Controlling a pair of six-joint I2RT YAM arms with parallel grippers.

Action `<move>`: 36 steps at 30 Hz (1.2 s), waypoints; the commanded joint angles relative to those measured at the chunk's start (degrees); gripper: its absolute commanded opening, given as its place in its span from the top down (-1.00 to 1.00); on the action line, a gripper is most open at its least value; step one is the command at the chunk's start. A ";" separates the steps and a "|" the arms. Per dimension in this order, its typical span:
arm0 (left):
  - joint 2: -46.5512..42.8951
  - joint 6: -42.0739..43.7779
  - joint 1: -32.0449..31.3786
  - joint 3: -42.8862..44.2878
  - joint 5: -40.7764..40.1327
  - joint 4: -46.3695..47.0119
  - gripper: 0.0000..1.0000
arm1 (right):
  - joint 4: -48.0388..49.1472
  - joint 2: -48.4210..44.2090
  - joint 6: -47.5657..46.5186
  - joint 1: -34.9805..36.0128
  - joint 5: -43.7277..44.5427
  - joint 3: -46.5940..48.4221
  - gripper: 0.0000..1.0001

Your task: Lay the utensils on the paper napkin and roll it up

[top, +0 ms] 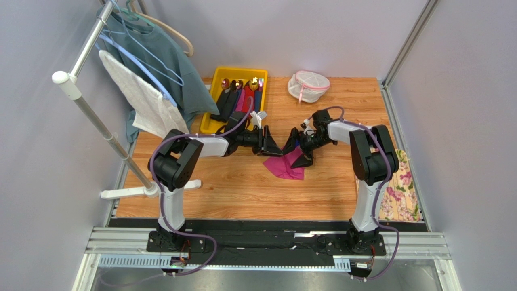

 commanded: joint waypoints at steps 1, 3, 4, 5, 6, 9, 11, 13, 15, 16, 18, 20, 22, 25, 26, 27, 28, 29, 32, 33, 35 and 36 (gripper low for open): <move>-3.30 1.55 -0.29 2.27 0.36 2.76 0.11 | 1.24 2.02 -0.49 0.28 6.17 0.31 -0.68; -2.60 1.47 -0.55 2.36 0.36 3.28 0.29 | 1.41 2.46 0.21 0.37 5.82 0.49 -0.61; -2.34 1.29 -0.64 2.27 0.18 3.63 0.45 | 1.33 2.55 0.39 0.45 5.65 0.49 -0.51; -1.90 0.24 -0.64 2.10 0.01 4.33 0.52 | 1.50 2.73 0.65 0.45 5.47 0.58 -0.29; -1.63 -0.46 -0.64 1.92 -0.69 4.86 0.56 | 1.41 2.90 0.66 0.45 5.30 0.58 -0.22; -0.40 -3.63 -0.64 1.92 -1.48 7.94 0.63 | 1.24 3.08 0.66 0.45 5.56 0.75 -0.14; 0.12 -4.68 -0.55 2.27 -2.62 8.21 0.63 | 1.06 3.34 0.48 0.45 5.73 0.93 -0.14; 0.83 -4.86 -0.64 2.97 -4.12 7.08 0.65 | 0.89 3.43 0.39 0.54 5.91 0.93 -0.14; 2.32 -3.64 -0.81 5.43 -5.17 4.26 0.67 | 0.80 3.69 0.31 0.54 5.91 0.93 -0.12; 2.76 -2.76 -1.08 6.39 -5.61 0.42 0.71 | 0.80 3.69 0.13 0.54 5.91 0.93 -0.12; 4.43 0.75 -1.78 9.73 -6.15 -3.29 0.72 | 0.53 3.78 -0.04 0.54 6.00 1.02 -0.11; 6.09 2.77 -2.31 12.27 -6.06 -8.65 0.74 | 0.45 3.69 -0.22 0.45 6.26 1.02 -0.09; 7.50 2.87 -2.75 12.99 -5.97 -10.68 0.77 | 0.27 3.87 -0.31 0.45 6.35 1.10 -0.07; 9.00 2.17 -2.92 12.73 -5.88 -11.22 0.80 | 0.10 3.78 -0.49 0.54 6.35 1.28 -0.04; 9.09 2.78 -3.01 12.47 -5.97 -11.39 0.81 | 0.18 3.87 -0.57 0.54 6.35 1.28 -0.04; 9.35 3.31 -3.36 12.64 -5.97 -11.74 0.83 | 0.18 3.87 -0.49 0.54 6.35 1.37 -0.04; 9.53 4.18 -3.54 12.99 -6.06 -13.83 0.86 | 0.10 3.96 -0.66 0.45 6.35 1.28 -0.04; 9.71 5.49 -3.71 13.60 -5.97 -14.72 0.87 | 0.18 3.96 -0.66 0.54 6.35 1.28 -0.03; 10.32 8.13 -4.24 14.83 -6.41 -18.24 0.88 | 0.10 3.96 -0.84 0.54 6.00 1.54 -0.01; 10.67 8.41 -4.24 15.01 -6.50 -18.77 0.88 | 0.10 3.78 -0.92 0.45 5.82 1.63 0.00; 11.64 9.63 -4.24 15.62 -7.02 -20.44 0.90 | -0.08 3.52 -1.10 0.45 5.38 2.16 0.03; 11.99 9.99 -4.24 15.89 -7.11 -22.27 0.91 | -0.17 2.82 -1.19 0.45 4.77 2.33 0.03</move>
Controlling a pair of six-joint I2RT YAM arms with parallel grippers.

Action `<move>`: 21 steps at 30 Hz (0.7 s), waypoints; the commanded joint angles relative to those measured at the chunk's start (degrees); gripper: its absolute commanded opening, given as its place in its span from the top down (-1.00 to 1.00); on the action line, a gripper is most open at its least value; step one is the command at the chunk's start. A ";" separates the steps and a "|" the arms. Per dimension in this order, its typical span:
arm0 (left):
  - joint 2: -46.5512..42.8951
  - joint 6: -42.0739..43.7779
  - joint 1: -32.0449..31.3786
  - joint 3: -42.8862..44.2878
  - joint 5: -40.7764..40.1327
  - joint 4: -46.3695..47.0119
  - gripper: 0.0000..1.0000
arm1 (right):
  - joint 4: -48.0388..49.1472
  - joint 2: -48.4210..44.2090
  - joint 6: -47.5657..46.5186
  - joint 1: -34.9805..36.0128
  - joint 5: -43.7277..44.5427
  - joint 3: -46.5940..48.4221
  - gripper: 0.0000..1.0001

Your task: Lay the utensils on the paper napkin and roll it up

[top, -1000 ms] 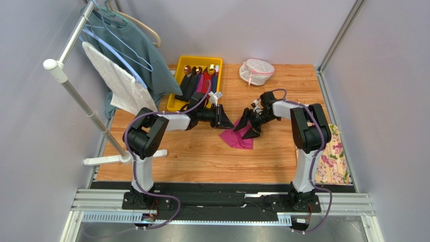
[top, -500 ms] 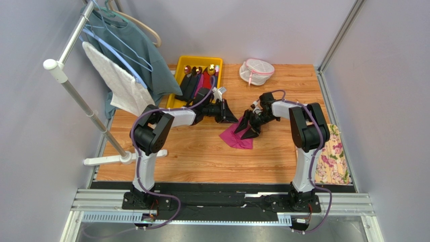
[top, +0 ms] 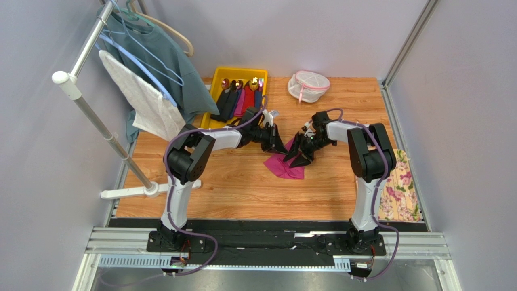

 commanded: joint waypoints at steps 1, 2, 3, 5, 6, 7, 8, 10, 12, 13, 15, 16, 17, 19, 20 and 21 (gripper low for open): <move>3.62 5.55 -1.16 1.36 -1.74 -8.91 0.93 | 1.08 0.15 -2.08 0.21 2.58 2.03 0.04; 3.71 5.64 -1.25 1.45 -1.91 -9.18 0.93 | 1.08 -0.20 -2.09 0.30 2.49 1.94 0.06; 3.88 5.64 -1.25 1.27 -2.00 -9.27 0.94 | 1.17 -0.99 -2.26 0.39 2.58 2.03 0.06; 4.24 5.03 -1.25 1.27 -1.48 -9.01 0.95 | 1.17 -1.17 -2.70 0.56 2.93 1.86 0.08; 4.41 4.68 -1.25 1.18 -1.39 -8.57 0.95 | 1.17 -1.17 -2.70 0.56 3.11 1.68 0.09; 4.59 4.33 -1.16 1.27 -1.21 -8.22 0.97 | 1.17 -0.82 -2.79 0.56 3.02 1.50 0.10; 4.59 3.98 -1.16 1.18 -0.95 -7.78 0.98 | 1.25 -0.65 -2.79 0.65 3.11 1.15 0.12; 4.59 3.80 -1.25 1.09 -1.12 -7.60 0.99 | 1.25 -0.38 -2.79 0.56 3.28 0.89 0.21; 4.68 3.71 -1.16 0.92 -1.30 -7.86 1.00 | 1.43 -0.47 -2.79 0.57 3.55 0.62 0.25; 4.68 3.62 -1.07 0.57 -1.56 -8.04 1.00 | 1.52 -0.64 -2.70 0.65 3.63 0.62 0.27; 4.68 3.54 -0.98 0.22 -3.14 -9.44 1.00 | 1.43 -0.82 -2.79 0.56 3.81 0.89 0.28; 4.59 3.45 -0.90 -0.57 -3.93 -9.79 1.00 | 1.43 -0.99 -2.79 0.56 3.64 0.97 0.29; 4.68 3.27 -0.72 -0.92 -4.98 -10.15 1.00 | 1.43 -1.34 -2.70 0.56 3.55 1.15 0.30; 4.59 3.97 -0.37 -1.28 -6.74 -12.34 1.00 | 0.99 -1.70 -2.61 0.56 3.37 1.76 0.31; 4.68 4.41 -0.19 -1.19 -7.88 -13.13 1.00 | 0.73 -2.22 -2.70 0.56 2.94 2.03 0.31; 4.76 4.67 -0.11 -1.10 -8.15 -14.09 1.00 | 0.64 -2.66 -2.61 0.56 2.67 2.20 0.31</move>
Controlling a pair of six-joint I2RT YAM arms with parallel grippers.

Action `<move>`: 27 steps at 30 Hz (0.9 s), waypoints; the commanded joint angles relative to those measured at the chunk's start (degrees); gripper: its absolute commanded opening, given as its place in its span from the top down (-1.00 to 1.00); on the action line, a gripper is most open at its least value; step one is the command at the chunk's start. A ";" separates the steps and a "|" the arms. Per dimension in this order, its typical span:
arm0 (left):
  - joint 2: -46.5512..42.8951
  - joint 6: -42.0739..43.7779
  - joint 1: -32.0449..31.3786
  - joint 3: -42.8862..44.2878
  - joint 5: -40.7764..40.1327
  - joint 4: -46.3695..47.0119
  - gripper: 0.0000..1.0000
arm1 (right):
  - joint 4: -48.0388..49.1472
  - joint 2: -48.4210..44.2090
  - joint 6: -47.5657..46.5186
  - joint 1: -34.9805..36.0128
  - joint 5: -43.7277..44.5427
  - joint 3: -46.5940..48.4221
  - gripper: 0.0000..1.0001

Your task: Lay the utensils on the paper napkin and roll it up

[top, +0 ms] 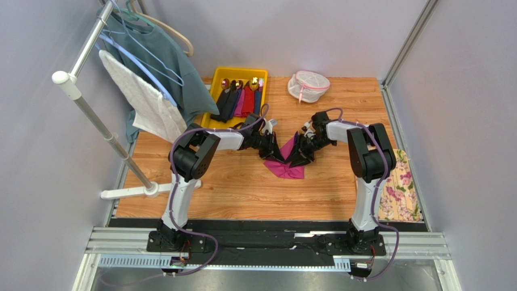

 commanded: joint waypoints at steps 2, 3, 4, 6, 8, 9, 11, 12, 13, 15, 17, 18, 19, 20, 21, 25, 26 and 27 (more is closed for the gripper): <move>0.83 3.50 0.49 -1.50 -7.60 -8.46 1.00 | 1.14 -3.89 -1.04 0.32 0.33 2.71 0.31; 0.74 3.85 0.57 -1.50 -7.61 -8.82 1.00 | 1.05 -5.64 -0.78 0.32 -0.02 2.89 0.31; 0.66 3.85 0.58 -1.50 -7.43 -8.82 1.00 | 1.05 -6.44 -0.60 0.24 -0.20 3.24 0.35; 0.48 3.59 0.66 -1.67 -7.17 -8.56 1.00 | 1.40 -8.89 -0.42 -0.29 0.15 3.85 0.39; 0.39 3.50 0.58 -1.93 -6.99 -8.03 1.00 | 2.45 -10.13 -0.07 -1.25 2.42 4.90 0.54; 0.31 3.41 0.58 -2.02 -6.91 -7.60 1.00 | 2.72 -10.40 0.01 -1.61 3.13 5.17 0.60; 0.22 3.59 0.49 -2.11 -6.64 -7.50 1.00 | 2.72 -10.58 -0.77 -1.96 5.15 6.05 0.83; 0.30 3.76 0.57 -1.94 -6.55 -7.50 1.00 | 2.55 -10.40 -0.95 -1.96 5.68 5.96 0.90; 0.30 3.76 0.58 -1.93 -6.38 -7.50 1.00 | 2.46 -9.97 -1.13 -1.96 5.95 5.79 1.00; 0.30 3.85 0.58 -1.58 -6.12 -7.15 1.00 | 2.11 -9.09 -1.21 -1.96 6.04 5.61 1.00; 0.39 3.94 0.49 -1.58 -5.85 -7.15 1.00 | 2.02 -7.94 -1.30 -1.79 6.56 5.44 1.00; 0.39 4.11 0.49 -1.50 -5.85 -7.24 1.00 | 2.28 -7.77 -1.56 -1.70 6.83 5.00 1.00; 0.31 4.29 0.49 -1.50 -5.94 -7.33 1.00 | 3.15 -7.59 -1.65 -1.61 7.27 4.74 1.00; 0.22 4.47 0.49 -1.50 -5.85 -7.50 1.00 | 3.60 -7.24 -1.74 -1.44 8.14 4.47 1.00; 0.22 4.55 0.57 -1.50 -5.85 -7.59 1.00 | 3.95 -6.89 -1.92 -1.35 8.41 4.30 1.00; 0.22 4.73 0.49 -1.50 -5.85 -7.59 1.00 | 5.62 -4.95 -2.09 -0.99 9.20 4.38 1.00; 0.22 4.82 0.49 -1.50 -5.85 -7.76 1.00 | 5.97 -4.52 -2.18 -0.82 9.99 4.38 1.00; 0.22 4.99 0.49 -1.23 -5.85 -7.94 1.00 | 6.41 -3.90 -2.18 -0.91 10.26 4.38 1.00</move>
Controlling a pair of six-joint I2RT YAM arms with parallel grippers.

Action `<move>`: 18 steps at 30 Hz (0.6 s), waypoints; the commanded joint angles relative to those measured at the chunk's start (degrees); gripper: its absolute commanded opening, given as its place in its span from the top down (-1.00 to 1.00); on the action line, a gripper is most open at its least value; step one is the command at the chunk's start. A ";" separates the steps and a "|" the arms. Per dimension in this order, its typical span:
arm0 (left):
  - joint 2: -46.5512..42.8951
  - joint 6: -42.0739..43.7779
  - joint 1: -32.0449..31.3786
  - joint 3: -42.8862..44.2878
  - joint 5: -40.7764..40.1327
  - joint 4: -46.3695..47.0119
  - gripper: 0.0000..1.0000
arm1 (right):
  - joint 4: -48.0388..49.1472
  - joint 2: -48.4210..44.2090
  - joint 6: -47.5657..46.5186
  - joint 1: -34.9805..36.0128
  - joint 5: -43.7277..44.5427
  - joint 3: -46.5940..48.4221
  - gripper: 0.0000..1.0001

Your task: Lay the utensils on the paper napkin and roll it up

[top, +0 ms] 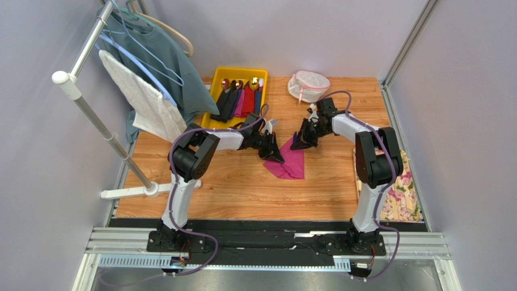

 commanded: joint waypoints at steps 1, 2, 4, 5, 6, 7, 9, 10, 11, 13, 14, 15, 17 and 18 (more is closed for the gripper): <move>0.65 4.29 0.20 -1.23 -5.17 -6.87 1.00 | 3.55 2.18 -1.35 0.60 2.72 -0.19 1.00; 0.57 4.38 0.29 -1.32 -5.09 -6.96 1.00 | 3.55 2.44 -1.53 0.69 3.07 -0.10 1.00; 0.13 4.56 0.29 -1.41 -5.00 -6.96 1.00 | 3.64 3.41 -1.88 0.86 4.03 -0.45 1.00; 0.13 4.47 0.29 -1.49 -5.00 -7.05 1.00 | 3.73 3.59 -1.88 0.95 4.30 -0.62 1.00; -0.22 4.65 0.29 -1.50 -5.00 -6.96 1.00 | 3.90 4.11 -1.88 1.04 4.56 -0.71 1.00; -0.31 4.65 0.38 -1.67 -4.74 -6.70 1.00 | 3.90 4.29 -2.23 1.13 5.00 -0.80 1.00; -1.01 5.08 0.20 -1.85 -4.29 -6.08 1.00 | 4.17 4.90 -2.41 1.30 5.97 -0.98 1.00; -1.36 5.43 0.12 -1.85 -3.68 -5.73 0.99 | 4.25 5.52 -2.49 1.39 6.23 -1.06 1.00; -1.80 6.22 0.03 -1.93 -3.42 -4.86 0.91 | 4.25 5.78 -2.58 1.39 6.93 -1.15 1.00; -3.73 6.84 -0.06 -2.37 -2.80 -3.19 0.81 | 4.25 6.48 -2.41 1.39 7.72 -1.15 1.00; -4.61 7.80 -0.23 -2.72 -2.71 -1.61 0.71 | 4.25 6.49 -2.23 1.39 8.16 -1.24 1.00; -6.27 8.42 -0.41 -2.81 -2.45 -0.99 0.66 | 4.17 6.66 -1.97 1.39 8.52 -1.41 1.00; -7.78 9.30 -0.76 -2.99 -1.22 0.76 0.53 | 4.25 7.01 -1.71 1.31 8.70 -1.33 1.00; -9.09 9.39 -0.94 -3.42 -0.52 0.77 0.50 | 4.25 7.19 -1.36 1.39 8.70 -1.42 1.00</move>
